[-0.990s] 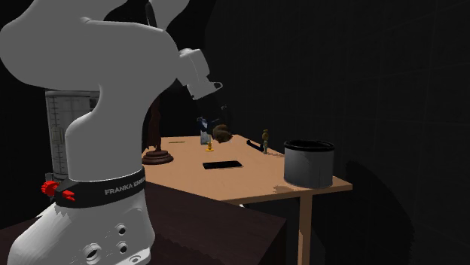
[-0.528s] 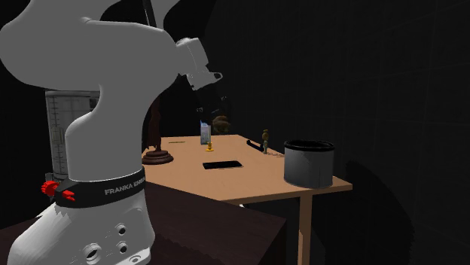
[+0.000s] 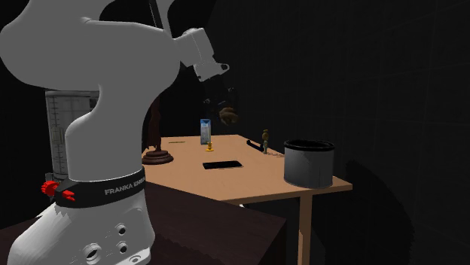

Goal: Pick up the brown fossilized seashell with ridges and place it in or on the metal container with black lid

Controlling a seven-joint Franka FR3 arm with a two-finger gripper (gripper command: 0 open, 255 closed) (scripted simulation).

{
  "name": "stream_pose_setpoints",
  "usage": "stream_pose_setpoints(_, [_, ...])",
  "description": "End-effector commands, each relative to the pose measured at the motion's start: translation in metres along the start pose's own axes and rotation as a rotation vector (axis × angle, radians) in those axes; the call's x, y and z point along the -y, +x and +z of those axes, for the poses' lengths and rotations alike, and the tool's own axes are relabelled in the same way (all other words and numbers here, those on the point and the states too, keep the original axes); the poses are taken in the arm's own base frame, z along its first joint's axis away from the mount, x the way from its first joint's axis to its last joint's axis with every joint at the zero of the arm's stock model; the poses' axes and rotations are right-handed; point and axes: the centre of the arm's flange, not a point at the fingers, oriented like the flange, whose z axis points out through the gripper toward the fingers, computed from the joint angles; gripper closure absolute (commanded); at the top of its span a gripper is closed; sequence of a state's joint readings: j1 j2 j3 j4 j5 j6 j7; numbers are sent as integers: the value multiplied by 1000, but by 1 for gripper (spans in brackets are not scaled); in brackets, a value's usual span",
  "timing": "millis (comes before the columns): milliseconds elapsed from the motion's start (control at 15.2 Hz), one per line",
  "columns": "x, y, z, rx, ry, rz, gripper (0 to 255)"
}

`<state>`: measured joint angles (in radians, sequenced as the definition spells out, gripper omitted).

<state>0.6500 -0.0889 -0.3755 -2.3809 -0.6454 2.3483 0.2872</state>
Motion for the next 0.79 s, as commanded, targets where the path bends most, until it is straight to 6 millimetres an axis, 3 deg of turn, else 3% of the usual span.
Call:
stream_pose_setpoints(0, [-22,0,12,0,0,-1,255])
stream_pose_setpoints(726, [-155,1,72,0,0,-1,255])
